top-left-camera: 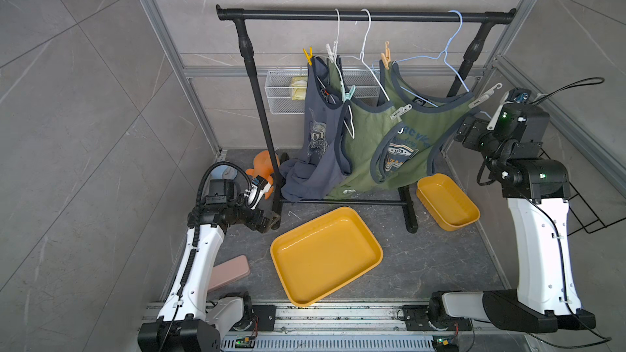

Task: Remove the clothespins securing tank tops to the hanger
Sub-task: Pick up the hanger from the clothesline.

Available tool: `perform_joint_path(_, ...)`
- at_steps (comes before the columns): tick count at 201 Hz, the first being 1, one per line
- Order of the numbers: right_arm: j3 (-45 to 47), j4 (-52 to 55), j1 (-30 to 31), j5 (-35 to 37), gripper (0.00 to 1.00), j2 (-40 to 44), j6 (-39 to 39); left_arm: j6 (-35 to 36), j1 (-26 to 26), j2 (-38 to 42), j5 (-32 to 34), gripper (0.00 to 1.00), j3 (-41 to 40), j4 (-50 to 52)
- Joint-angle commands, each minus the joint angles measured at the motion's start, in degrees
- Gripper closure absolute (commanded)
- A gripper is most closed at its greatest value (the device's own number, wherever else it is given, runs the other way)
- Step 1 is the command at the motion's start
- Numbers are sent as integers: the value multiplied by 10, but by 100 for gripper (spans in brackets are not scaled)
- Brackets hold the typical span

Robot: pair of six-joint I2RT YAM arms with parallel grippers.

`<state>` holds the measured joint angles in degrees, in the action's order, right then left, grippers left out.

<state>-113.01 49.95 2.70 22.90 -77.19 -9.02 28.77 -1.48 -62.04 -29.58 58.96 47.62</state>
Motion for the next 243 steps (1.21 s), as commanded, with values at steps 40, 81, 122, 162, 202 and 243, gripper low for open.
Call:
perform_joint_path(40, 43, 4, -2, -145, 10, 63, 9, 8, 3, 13, -36, 0, 3, -1)
perform_joint_path(81, 67, -9, -2, -278, 18, 110, 18, 3, 4, 8, -45, 0, 2, -9)
perform_joint_path(122, 53, 12, -2, -393, 26, 108, 16, -6, 9, 8, -53, 0, -3, -16)
perform_joint_path(162, 39, 37, -1, -340, 38, 81, 12, -10, 13, 15, -55, 0, -9, -16)
perform_joint_path(202, 19, 41, -1, -335, 53, 59, 18, -10, 14, 20, -50, 0, -8, -16)
perform_joint_path(243, 11, 26, -1, -326, 60, 48, 20, -14, 15, 18, -50, 0, 3, -14)
